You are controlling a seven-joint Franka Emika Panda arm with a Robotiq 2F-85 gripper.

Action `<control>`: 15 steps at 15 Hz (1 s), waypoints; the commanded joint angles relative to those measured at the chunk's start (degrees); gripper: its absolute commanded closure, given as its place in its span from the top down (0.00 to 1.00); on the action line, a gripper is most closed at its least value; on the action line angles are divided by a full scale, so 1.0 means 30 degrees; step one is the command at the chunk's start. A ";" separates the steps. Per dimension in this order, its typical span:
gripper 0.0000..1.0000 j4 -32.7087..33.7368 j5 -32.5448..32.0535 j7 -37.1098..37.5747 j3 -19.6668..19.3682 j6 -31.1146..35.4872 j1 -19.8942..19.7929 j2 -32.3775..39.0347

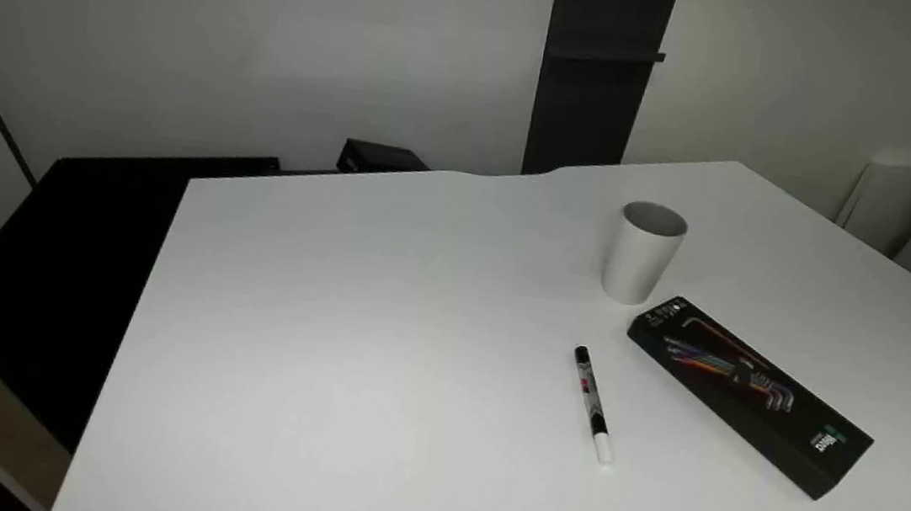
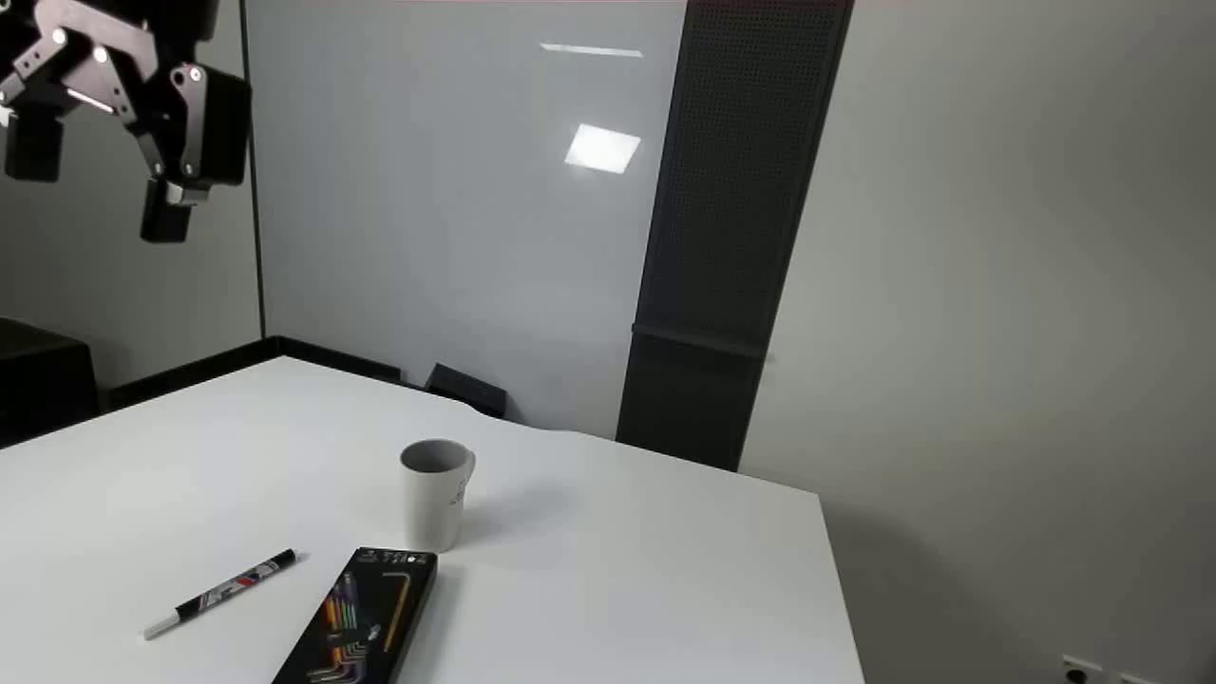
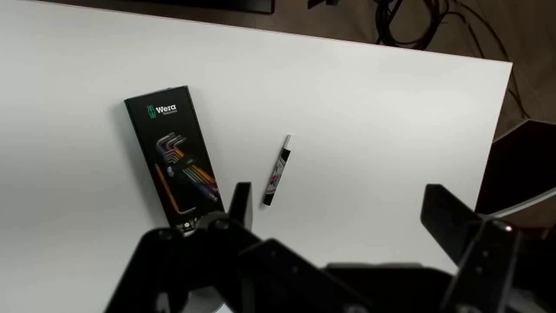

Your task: Put the marker in the mug

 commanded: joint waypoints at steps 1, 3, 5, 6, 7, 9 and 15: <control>1.00 0.0051 0.0127 -0.0126 0.0304 -0.0053 -0.0369 0.0025; 1.00 0.0053 0.0127 -0.0126 0.0304 -0.0038 -0.0369 0.0023; 1.00 0.0054 0.0127 -0.0126 0.0304 -0.0037 -0.0369 0.0023; 1.00 0.0054 0.0127 -0.0126 0.0304 -0.0037 -0.0369 0.0023; 1.00 0.0054 0.0127 -0.0126 0.0304 -0.0037 -0.0369 0.0023; 1.00 0.0054 0.0127 -0.0126 0.0304 -0.0036 -0.0369 0.0023; 1.00 -0.1194 -0.1211 0.1624 0.1788 0.3997 -0.0645 0.0907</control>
